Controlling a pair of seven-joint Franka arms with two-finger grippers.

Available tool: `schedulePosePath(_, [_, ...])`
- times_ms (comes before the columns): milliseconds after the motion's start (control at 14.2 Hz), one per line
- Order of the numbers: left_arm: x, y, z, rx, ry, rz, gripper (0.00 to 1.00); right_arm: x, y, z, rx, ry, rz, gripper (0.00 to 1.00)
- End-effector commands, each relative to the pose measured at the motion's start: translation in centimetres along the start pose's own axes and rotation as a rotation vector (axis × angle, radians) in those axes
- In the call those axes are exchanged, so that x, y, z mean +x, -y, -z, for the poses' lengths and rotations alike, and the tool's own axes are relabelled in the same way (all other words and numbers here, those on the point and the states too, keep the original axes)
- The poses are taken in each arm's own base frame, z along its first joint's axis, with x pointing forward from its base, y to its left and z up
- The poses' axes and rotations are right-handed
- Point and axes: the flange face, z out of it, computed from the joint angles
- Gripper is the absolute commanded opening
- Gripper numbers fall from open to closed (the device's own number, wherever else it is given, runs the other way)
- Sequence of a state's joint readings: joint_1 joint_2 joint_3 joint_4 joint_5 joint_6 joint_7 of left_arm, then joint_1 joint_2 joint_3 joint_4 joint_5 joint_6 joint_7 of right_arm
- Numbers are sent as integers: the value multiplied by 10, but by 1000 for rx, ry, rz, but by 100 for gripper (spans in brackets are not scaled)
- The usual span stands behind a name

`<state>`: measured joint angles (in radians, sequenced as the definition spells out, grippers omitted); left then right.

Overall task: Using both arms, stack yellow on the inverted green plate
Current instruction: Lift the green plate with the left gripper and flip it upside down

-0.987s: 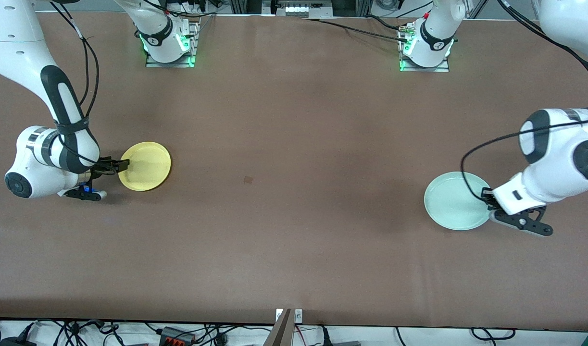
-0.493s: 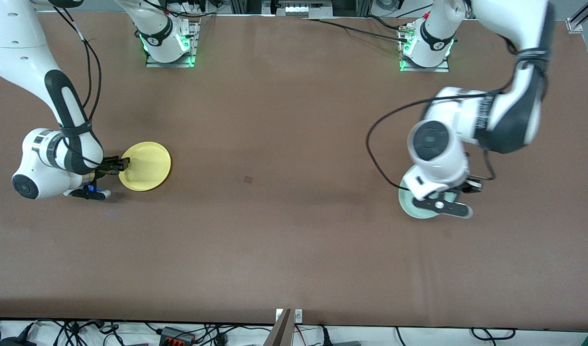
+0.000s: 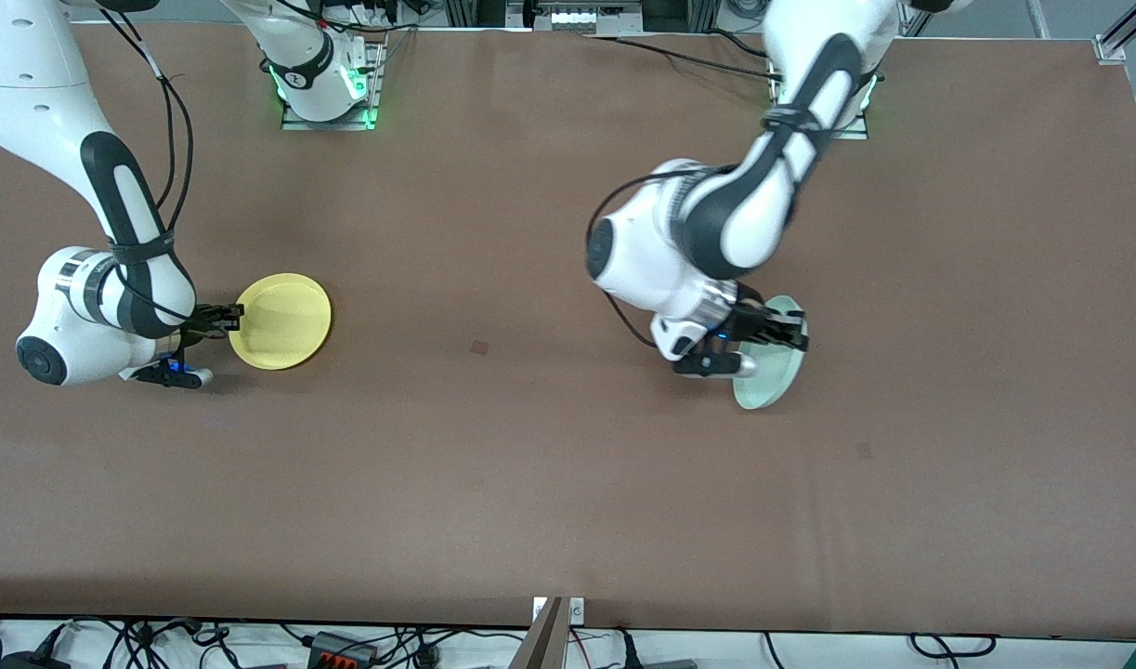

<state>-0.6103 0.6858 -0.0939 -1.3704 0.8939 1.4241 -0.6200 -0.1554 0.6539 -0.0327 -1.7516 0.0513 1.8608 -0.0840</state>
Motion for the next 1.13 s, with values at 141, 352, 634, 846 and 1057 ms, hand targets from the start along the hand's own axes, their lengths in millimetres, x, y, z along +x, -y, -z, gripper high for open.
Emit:
schedulePosePath(141, [-10, -54, 31, 157, -81, 78, 1, -12, 13, 75, 12, -37, 22, 0])
schedulePosePath(352, [-26, -97, 33, 214, -99, 119, 1, -16, 29, 114, 58, -46, 37, 0])
schedulePosePath(634, [-37, -118, 34, 250, -112, 137, 1, -20, 50, 129, 162, -42, 34, 0])
schedulePosePath(846, [-47, -130, 45, 237, -128, 122, 1, -22, 72, 131, 176, -25, 8, 0])
schedulePosePath(1057, [-47, -134, 48, 220, -140, 115, 3, -22, 73, 131, 173, -25, 18, 0])
